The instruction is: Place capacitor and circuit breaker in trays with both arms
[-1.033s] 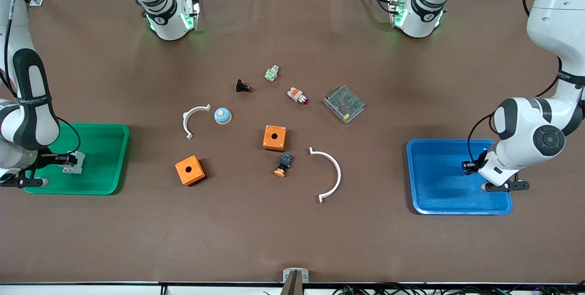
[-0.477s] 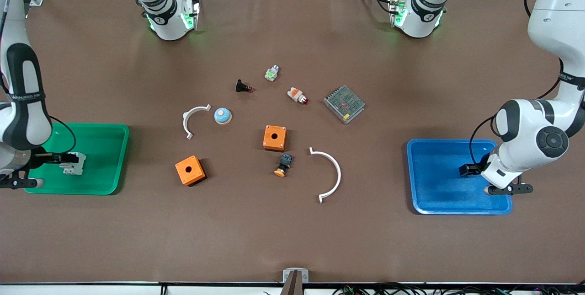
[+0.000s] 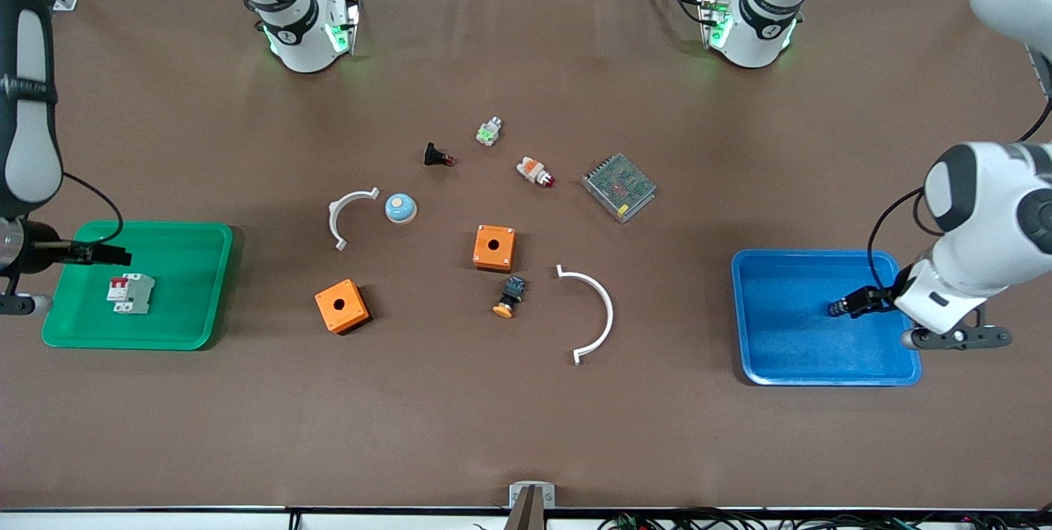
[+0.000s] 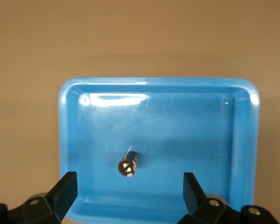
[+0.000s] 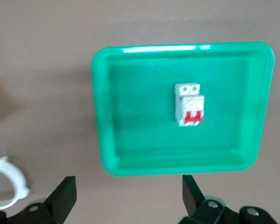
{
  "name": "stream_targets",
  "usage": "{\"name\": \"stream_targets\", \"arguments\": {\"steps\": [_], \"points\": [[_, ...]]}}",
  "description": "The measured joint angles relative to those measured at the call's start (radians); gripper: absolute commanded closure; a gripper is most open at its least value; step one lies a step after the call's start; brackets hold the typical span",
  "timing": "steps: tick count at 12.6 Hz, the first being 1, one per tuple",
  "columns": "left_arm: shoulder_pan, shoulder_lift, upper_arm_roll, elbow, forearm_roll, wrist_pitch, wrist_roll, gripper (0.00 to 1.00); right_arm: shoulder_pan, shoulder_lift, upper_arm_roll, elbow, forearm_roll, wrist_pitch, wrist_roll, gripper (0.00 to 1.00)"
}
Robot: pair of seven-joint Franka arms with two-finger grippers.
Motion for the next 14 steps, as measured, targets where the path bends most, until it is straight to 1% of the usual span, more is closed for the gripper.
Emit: {"name": "stream_targets", "arguments": {"steps": [3,5,7,9,11,12,14], "points": [[-0.001,-0.094,-0.064,0.103,0.0,-0.205,0.0,0.0,0.086,-0.135,0.003,-0.043,0.0,-0.106,0.08,0.0],[-0.001,-0.149,-0.078,0.151,-0.018,-0.311,0.0,0.0,0.123,-0.213,0.005,-0.04,0.0,-0.182,0.126,0.0],[0.002,-0.206,-0.077,0.167,-0.07,-0.382,0.0,0.0,0.135,-0.266,0.007,-0.012,0.0,-0.257,0.142,0.0],[0.004,-0.256,-0.077,0.17,-0.094,-0.439,0.0,0.0,0.14,-0.279,0.009,0.057,0.0,-0.309,0.142,0.0],[0.003,-0.297,-0.078,0.172,-0.102,-0.48,0.0,0.0,0.146,-0.279,0.009,0.123,0.0,-0.322,0.142,0.0],[0.003,-0.311,-0.078,0.182,-0.103,-0.506,0.0,0.0,0.147,-0.279,0.009,0.146,0.0,-0.324,0.142,0.0],[0.002,-0.322,-0.078,0.233,-0.103,-0.583,0.0,0.0,0.147,-0.279,0.009,0.162,0.0,-0.326,0.142,0.0]]}}
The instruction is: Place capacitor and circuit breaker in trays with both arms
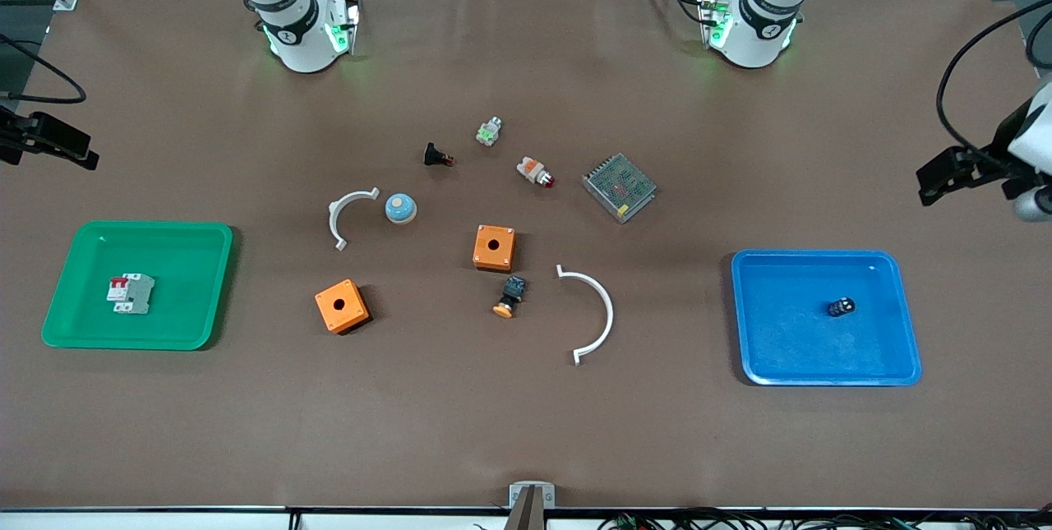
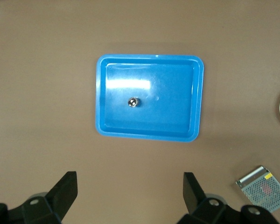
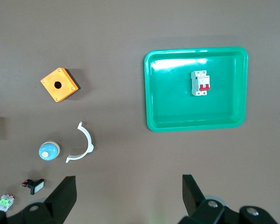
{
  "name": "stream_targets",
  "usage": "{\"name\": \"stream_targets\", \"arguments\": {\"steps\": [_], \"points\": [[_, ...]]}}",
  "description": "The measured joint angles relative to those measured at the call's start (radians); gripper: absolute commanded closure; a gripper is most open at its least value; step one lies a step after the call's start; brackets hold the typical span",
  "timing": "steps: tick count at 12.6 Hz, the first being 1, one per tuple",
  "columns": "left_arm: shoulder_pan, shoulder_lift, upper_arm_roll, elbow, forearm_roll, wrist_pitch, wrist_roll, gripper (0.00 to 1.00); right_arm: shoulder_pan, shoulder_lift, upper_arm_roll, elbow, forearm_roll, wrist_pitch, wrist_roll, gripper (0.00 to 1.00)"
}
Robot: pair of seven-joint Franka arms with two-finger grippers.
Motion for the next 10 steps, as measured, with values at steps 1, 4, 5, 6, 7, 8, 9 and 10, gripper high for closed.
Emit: {"name": "stream_targets", "arguments": {"steps": [1,4,5,6,7,8,9,10], "points": [[0.0,-0.001,0.0,0.019,-0.005,-0.022,0.0,0.0,0.0,0.002,0.0,0.001,0.0,0.0,0.0,0.0],[0.0,-0.003,0.001,0.036,-0.05,-0.05,0.0,0.0,0.0,0.005,-0.001,0.001,0.0,0.0,0.0,0.0],[0.0,-0.004,0.002,0.037,-0.054,-0.061,0.0,0.0,0.0,0.006,-0.001,0.003,0.0,0.0,0.0,0.0],[0.0,-0.006,0.002,0.037,-0.056,-0.073,0.0,0.0,0.0,0.006,-0.001,0.008,0.0,0.001,0.0,0.0],[-0.002,-0.007,0.002,0.038,-0.056,-0.081,0.0,0.0,0.0,0.006,-0.001,0.012,0.0,0.001,0.0,0.0],[-0.007,-0.007,0.004,0.038,-0.056,-0.087,0.0,0.0,0.0,0.006,-0.001,0.015,0.0,0.001,0.0,0.0],[-0.023,-0.007,0.017,0.038,-0.057,-0.092,0.0,0.0,0.0,0.006,-0.001,0.017,0.0,0.001,0.0,0.0],[-0.066,-0.007,0.056,0.038,-0.057,-0.098,0.0,0.0,0.0,0.006,-0.001,0.017,0.0,0.001,0.0,0.0]]}}
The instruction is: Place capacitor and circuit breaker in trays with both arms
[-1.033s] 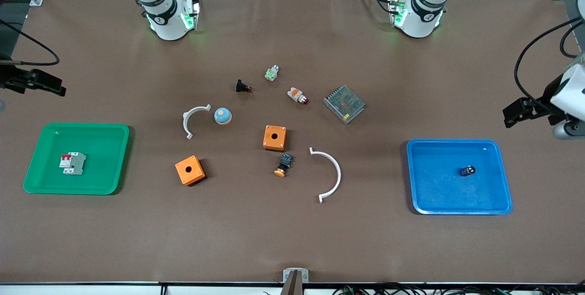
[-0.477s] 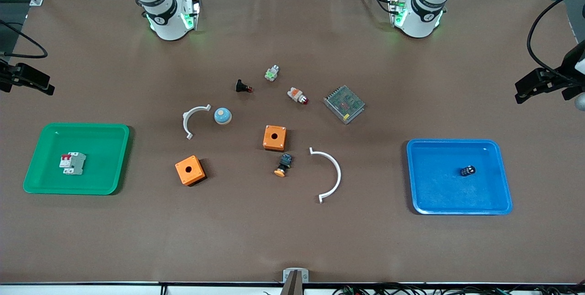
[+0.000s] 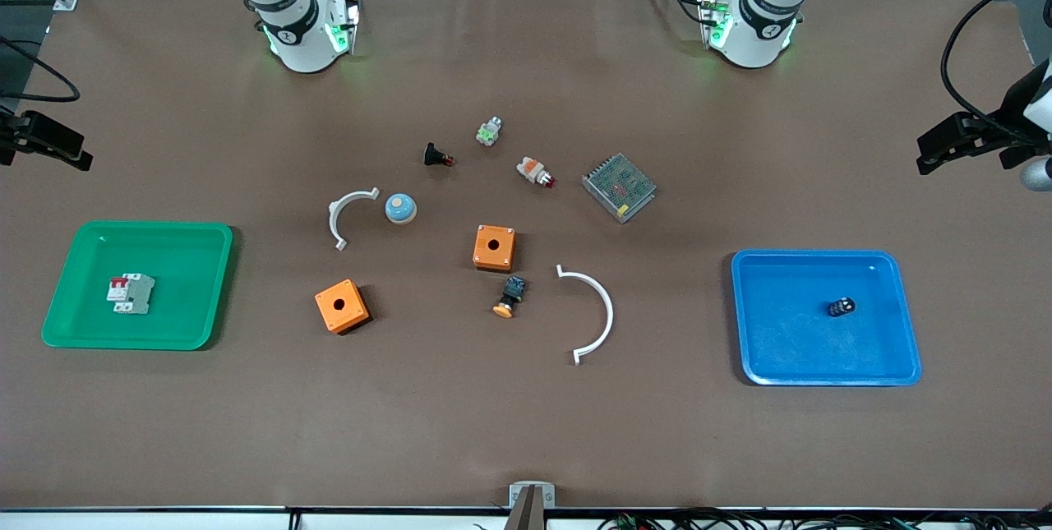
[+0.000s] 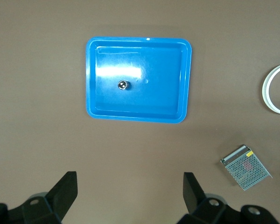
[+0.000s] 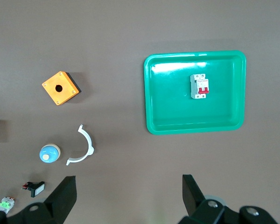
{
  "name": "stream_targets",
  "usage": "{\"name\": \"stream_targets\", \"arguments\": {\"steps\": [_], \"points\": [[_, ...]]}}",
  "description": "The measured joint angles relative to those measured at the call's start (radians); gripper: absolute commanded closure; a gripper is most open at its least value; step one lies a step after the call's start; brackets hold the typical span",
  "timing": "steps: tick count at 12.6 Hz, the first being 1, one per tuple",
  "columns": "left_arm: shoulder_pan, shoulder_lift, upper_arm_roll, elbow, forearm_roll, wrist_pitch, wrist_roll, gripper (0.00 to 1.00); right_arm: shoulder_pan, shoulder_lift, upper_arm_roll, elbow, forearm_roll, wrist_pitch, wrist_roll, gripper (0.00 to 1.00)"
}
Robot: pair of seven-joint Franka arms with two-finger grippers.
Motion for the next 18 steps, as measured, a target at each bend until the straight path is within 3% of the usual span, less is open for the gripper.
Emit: {"name": "stream_targets", "arguments": {"steps": [3,9,18], "points": [[-0.146,-0.012,0.127,0.001,-0.001,-0.014,0.0,0.0,0.0,0.0,0.0,0.0,0.0,0.0,0.0,0.0],[-0.164,-0.047,0.166,-0.012,-0.056,-0.032,0.0,0.0,0.003,0.0,0.001,0.006,0.0,0.002,0.0,0.0],[-0.164,-0.065,0.163,-0.03,-0.073,-0.031,-0.039,0.0,0.003,0.0,0.001,0.011,0.0,0.002,0.0,0.0]]}}
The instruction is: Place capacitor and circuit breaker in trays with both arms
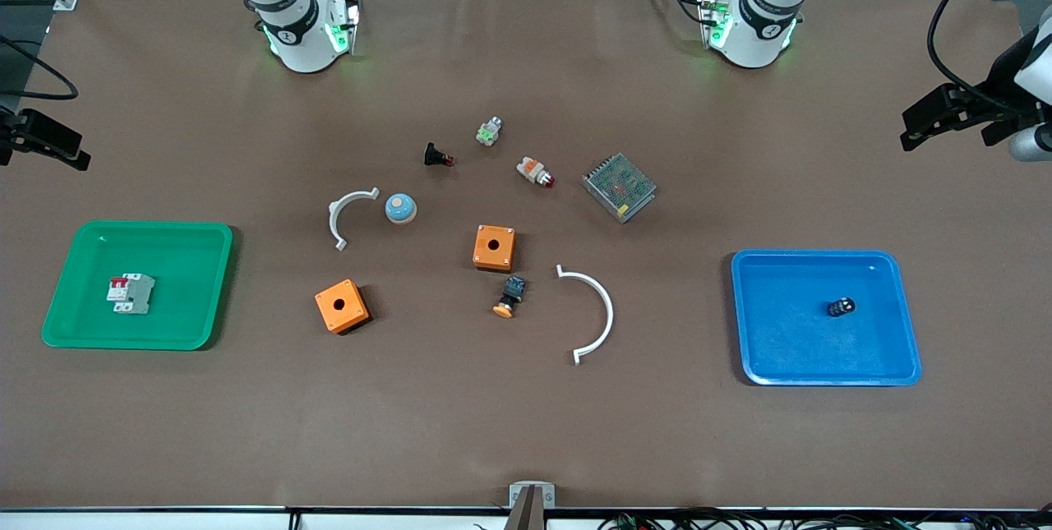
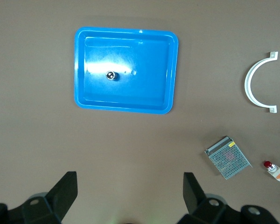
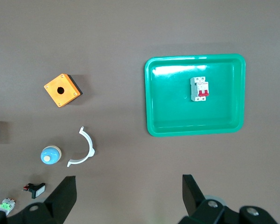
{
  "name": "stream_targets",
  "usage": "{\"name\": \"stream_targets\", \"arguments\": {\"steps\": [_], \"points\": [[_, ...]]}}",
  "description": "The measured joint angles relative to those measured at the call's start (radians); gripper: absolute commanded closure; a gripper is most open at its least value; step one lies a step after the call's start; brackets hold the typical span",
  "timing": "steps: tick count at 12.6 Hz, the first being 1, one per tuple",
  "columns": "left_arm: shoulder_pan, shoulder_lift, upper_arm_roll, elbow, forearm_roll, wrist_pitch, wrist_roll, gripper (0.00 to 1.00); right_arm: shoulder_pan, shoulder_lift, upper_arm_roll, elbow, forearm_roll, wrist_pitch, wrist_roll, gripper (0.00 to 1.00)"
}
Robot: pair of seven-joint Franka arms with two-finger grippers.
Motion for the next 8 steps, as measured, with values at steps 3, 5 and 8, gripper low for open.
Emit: {"name": "stream_targets", "arguments": {"steps": [3,5,8], "points": [[0.0,-0.023,-0.003,-0.03,0.0,0.001,0.0,0.0,0.0,0.0,0.0,0.0,0.0,0.0,0.0,0.0],[0.0,-0.025,-0.003,-0.034,0.0,0.001,0.01,0.0,0.0,0.0,0.0,0.0,0.0,0.0,0.0,0.0],[0.0,-0.025,-0.003,-0.039,0.0,0.001,0.016,0.0,0.0,0.0,0.0,0.0,0.0,0.0,0.0,0.0]]}}
